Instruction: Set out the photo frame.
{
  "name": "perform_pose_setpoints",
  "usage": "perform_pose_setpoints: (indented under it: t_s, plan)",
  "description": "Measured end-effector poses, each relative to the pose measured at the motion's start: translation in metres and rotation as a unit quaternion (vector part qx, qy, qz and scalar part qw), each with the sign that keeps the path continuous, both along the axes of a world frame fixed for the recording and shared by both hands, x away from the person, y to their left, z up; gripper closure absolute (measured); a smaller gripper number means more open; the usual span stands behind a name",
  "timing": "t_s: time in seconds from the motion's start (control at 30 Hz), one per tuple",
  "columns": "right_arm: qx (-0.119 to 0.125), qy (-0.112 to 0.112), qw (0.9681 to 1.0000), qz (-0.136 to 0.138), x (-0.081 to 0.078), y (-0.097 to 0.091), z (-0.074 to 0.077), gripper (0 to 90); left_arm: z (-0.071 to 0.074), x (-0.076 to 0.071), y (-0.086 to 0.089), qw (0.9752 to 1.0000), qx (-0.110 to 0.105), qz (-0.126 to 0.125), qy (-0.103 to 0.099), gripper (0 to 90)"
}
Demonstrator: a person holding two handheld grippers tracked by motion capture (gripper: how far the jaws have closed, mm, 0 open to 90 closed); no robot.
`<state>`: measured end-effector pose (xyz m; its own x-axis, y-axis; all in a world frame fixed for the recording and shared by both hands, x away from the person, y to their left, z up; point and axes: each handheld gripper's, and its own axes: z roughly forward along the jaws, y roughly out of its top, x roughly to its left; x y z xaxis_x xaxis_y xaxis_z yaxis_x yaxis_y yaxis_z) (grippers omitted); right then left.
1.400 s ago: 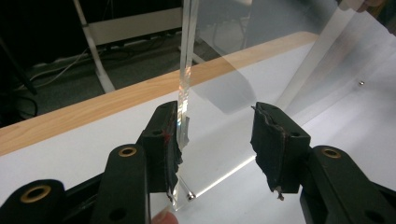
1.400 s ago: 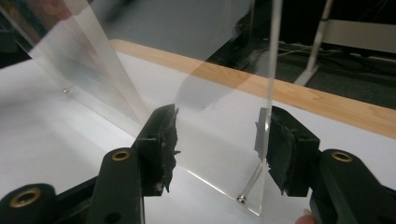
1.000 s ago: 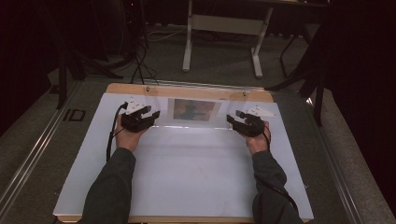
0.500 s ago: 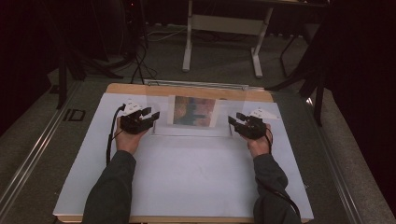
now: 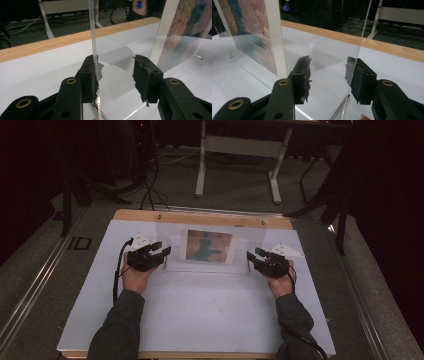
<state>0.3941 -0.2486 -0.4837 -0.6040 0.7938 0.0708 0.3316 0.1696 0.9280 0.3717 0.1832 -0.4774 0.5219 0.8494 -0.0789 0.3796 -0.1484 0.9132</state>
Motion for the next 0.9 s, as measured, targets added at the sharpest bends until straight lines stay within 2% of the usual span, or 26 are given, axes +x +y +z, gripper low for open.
perform_pose_setpoints:
  t_s: [0.2,0.37,0.63,0.9]
  plan:
    - [-0.001,-0.001,1.0,0.0,-0.007,0.001,0.0,53.7,0.002,-0.005,0.001,1.0,-0.001,0.002,0.006,54.7]
    - [0.007,-0.001,1.0,0.0,-0.012,0.001,0.002,53.7,0.005,-0.009,0.002,0.9999,-0.006,0.004,0.01,54.6]
    - [0.008,0.0,1.0,0.003,-0.016,0.001,0.001,53.7,0.005,-0.017,0.001,0.9999,-0.001,0.008,0.01,54.6]
    - [0.008,0.001,1.0,0.005,-0.02,0.004,0.002,53.4,0.004,-0.024,0.003,0.9998,-0.004,0.013,0.011,54.3]
